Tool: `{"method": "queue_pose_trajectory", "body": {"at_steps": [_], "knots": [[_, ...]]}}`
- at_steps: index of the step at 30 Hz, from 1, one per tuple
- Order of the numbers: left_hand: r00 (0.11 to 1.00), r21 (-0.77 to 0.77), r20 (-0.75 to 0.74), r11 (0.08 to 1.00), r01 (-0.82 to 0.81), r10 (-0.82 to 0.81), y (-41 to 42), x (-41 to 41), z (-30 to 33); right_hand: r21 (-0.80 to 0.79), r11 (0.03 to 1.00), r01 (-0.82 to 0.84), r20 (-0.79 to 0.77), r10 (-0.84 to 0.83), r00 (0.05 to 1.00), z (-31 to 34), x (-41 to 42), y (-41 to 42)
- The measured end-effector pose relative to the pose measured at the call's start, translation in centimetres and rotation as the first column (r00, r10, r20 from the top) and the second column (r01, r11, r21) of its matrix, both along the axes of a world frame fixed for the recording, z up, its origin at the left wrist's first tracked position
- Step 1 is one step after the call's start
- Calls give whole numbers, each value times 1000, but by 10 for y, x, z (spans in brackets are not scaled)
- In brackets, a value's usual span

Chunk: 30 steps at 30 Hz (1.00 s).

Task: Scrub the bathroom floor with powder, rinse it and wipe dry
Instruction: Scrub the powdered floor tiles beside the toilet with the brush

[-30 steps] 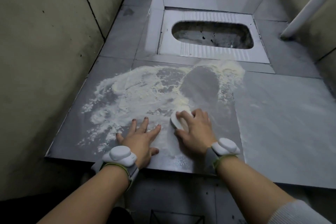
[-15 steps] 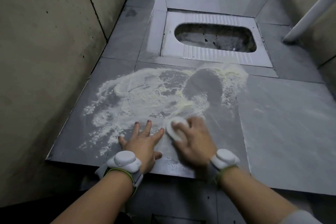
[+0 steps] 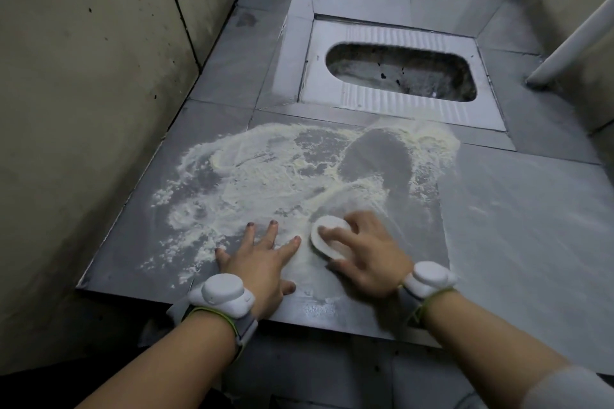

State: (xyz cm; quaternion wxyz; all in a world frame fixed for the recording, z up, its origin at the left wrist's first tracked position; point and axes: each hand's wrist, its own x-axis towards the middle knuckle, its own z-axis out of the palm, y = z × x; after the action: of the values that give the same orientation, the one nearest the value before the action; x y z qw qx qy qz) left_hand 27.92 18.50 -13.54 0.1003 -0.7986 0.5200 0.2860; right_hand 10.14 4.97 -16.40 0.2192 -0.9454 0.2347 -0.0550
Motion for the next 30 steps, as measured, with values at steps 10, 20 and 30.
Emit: {"method": "queue_pose_trajectory", "body": {"at_steps": [10,20,30], "knots": [[993,-121,-35,986,-118,114,-31,32,0,-64,981,184,58,-181,982,2,23,16],[993,-78,-18,990,-121,120,-33,37,-7,-91,881,464,6,-466,885,-1,67,-50],[994,-203,-9,973,-111,111,-45,48,7,-105,784,612,-81,-621,780,1,79,-76]]}}
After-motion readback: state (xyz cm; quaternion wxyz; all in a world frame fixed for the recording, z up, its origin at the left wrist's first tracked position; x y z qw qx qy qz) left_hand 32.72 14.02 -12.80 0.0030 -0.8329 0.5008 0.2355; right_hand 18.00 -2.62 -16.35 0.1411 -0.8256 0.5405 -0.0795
